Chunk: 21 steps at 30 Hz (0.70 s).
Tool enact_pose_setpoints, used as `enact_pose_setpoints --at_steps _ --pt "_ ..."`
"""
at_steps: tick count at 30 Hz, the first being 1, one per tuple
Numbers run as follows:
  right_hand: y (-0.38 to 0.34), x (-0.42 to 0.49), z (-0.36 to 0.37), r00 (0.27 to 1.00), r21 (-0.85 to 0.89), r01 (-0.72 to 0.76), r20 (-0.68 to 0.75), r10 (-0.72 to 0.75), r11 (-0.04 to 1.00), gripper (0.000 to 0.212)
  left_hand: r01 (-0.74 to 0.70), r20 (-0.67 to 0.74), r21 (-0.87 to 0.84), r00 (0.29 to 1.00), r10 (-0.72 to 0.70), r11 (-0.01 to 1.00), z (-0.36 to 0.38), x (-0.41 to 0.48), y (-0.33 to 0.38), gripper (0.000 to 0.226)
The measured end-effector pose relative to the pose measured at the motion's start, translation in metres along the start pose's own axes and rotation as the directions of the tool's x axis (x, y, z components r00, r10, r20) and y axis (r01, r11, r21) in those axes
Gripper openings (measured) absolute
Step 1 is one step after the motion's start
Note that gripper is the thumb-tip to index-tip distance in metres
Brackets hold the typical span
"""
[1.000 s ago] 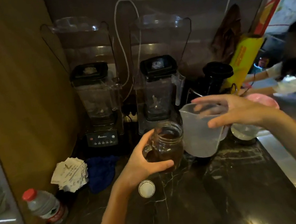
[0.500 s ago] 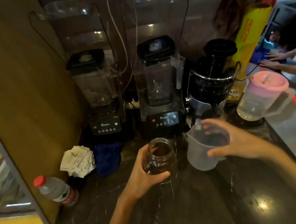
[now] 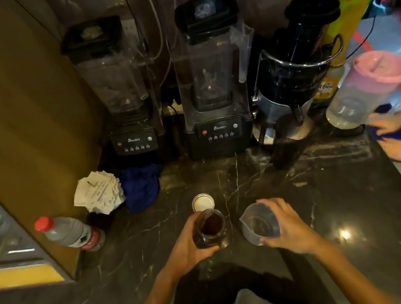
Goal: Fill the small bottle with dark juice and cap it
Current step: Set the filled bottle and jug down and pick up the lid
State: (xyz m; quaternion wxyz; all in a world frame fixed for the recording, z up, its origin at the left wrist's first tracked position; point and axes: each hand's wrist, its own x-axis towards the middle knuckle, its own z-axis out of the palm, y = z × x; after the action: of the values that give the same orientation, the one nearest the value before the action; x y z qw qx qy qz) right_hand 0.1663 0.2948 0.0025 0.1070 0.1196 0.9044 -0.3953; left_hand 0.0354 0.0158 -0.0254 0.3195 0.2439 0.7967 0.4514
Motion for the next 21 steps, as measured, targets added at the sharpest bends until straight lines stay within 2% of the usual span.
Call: enact_pose_setpoints --at_steps 11,21 --pt "0.010 0.016 0.002 0.998 -0.056 -0.027 0.059 0.030 0.998 0.103 0.025 0.102 0.098 0.994 -0.035 0.995 -0.016 0.023 -0.013 0.089" --pt "0.009 0.015 0.001 0.995 -0.085 -0.052 0.080 0.059 0.995 0.106 0.041 0.193 0.119 0.979 -0.063 0.992 -0.012 0.029 -0.013 0.092"
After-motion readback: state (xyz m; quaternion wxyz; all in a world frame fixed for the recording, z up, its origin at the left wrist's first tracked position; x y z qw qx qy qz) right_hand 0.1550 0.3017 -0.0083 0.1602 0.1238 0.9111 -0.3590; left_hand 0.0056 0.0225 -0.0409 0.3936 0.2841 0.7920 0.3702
